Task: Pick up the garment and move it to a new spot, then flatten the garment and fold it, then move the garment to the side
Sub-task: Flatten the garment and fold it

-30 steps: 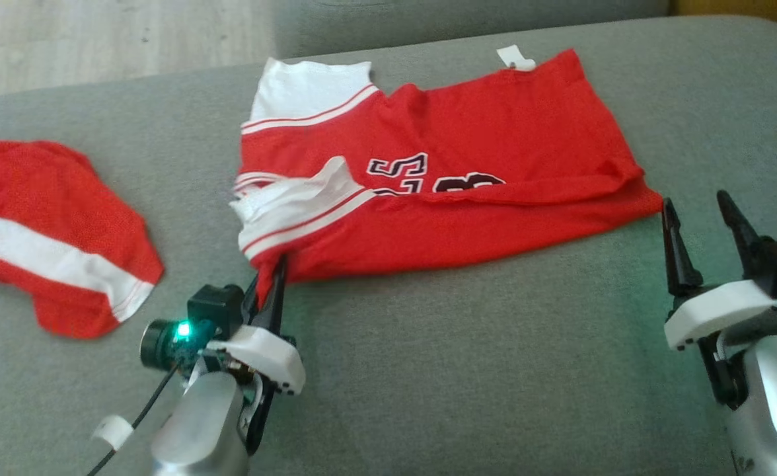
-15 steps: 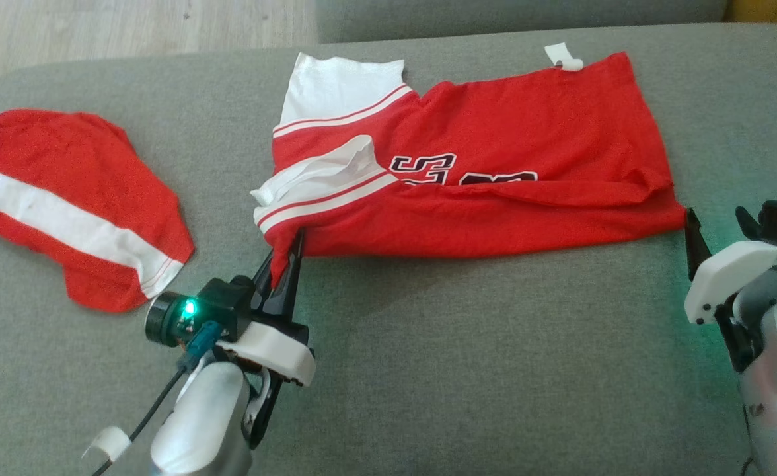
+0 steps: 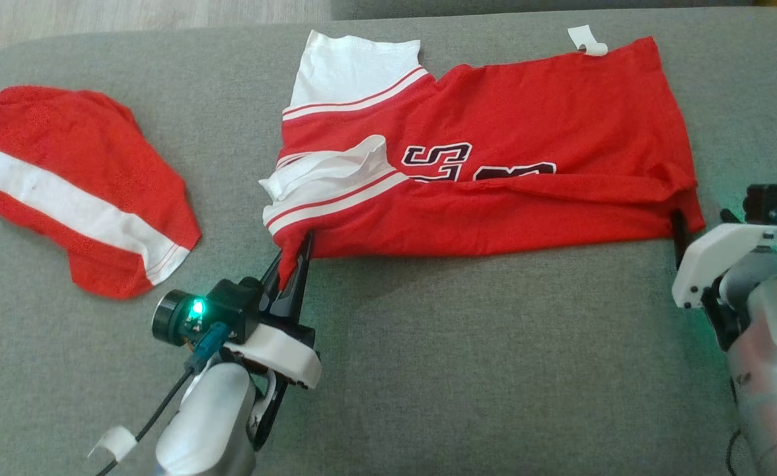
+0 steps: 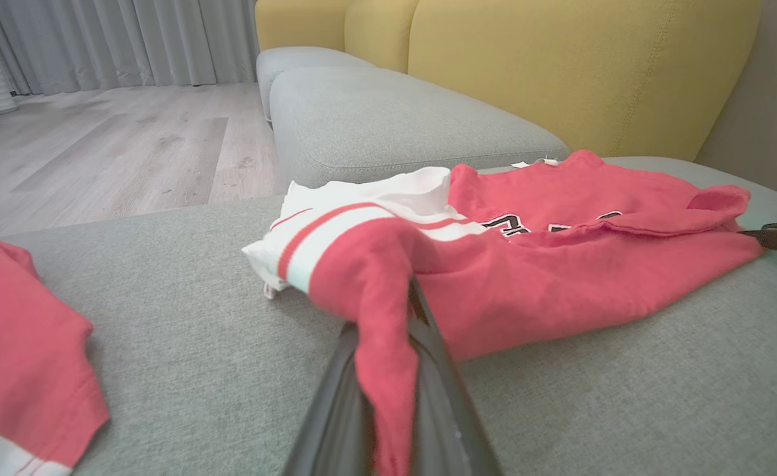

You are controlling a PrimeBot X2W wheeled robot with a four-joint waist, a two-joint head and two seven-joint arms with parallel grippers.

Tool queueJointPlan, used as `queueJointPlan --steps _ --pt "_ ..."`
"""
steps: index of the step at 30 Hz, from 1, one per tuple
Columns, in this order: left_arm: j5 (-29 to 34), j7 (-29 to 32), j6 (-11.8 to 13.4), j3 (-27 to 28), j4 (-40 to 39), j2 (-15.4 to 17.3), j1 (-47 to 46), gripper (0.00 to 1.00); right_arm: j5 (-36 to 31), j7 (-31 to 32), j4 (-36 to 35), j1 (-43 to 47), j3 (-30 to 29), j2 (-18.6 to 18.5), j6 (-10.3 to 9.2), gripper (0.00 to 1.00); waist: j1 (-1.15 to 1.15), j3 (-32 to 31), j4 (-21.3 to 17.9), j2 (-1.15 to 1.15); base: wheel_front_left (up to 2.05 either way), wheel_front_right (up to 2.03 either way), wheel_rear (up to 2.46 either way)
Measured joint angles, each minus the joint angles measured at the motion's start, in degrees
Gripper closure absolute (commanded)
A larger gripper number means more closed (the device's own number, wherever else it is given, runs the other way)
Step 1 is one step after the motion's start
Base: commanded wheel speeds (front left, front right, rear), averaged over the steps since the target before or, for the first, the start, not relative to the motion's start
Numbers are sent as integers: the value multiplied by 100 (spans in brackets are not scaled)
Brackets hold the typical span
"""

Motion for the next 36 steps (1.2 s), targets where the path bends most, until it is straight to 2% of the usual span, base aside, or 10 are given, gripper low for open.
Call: queueJointPlan --steps 1,2,3,13,17,25,32,36 --pt "0 0 0 -1 -1 0 -2 100 14 62 69 -61 34 -4 0 2 0 10 8 0 0 0 0" --pt "0 0 1 -2 -1 0 -2 100 66 122 148 -133 59 -4 0 53 0 16 14 0 0 0 0" --pt "0 0 2 -2 -1 0 -3 100 167 187 220 -212 82 0 0 100 0 16 14 0 0 0 0" --pt "0 0 62 11 58 59 -5 100 661 220 567 -414 620 -36 0 100 0 -171 -54 0 0 0 0" --pt "-1 0 88 36 115 123 10 100 735 135 550 -414 923 -131 0 100 0 -345 -96 0 0 0 0" --pt "-26 1 119 88 243 190 227 100 927 287 465 -388 1157 -265 0 100 -1 -707 -174 0 0 0 0" --pt "-36 16 110 1 330 247 520 100 1243 823 172 230 1314 -382 0 100 -1 -1135 -212 0 0 0 0" --pt "-91 220 52 -76 367 315 781 100 1488 1071 -133 710 1358 -402 0 100 -1 -1267 -234 0 0 0 0"
